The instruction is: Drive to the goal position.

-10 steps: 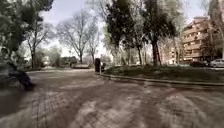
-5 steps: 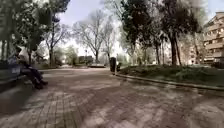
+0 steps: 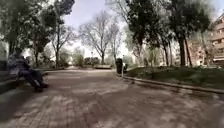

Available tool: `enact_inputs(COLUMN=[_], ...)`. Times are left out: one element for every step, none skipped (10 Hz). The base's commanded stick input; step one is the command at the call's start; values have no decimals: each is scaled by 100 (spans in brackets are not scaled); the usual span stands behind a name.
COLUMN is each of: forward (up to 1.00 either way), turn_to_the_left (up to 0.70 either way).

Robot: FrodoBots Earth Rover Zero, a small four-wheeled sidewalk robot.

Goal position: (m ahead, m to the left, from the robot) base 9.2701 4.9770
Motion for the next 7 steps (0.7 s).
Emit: enact_inputs(forward=[70, 70, 70, 70, 70, 70, 70], turn_to_the_left=[27, 27, 27, 27, 27, 27, 27])
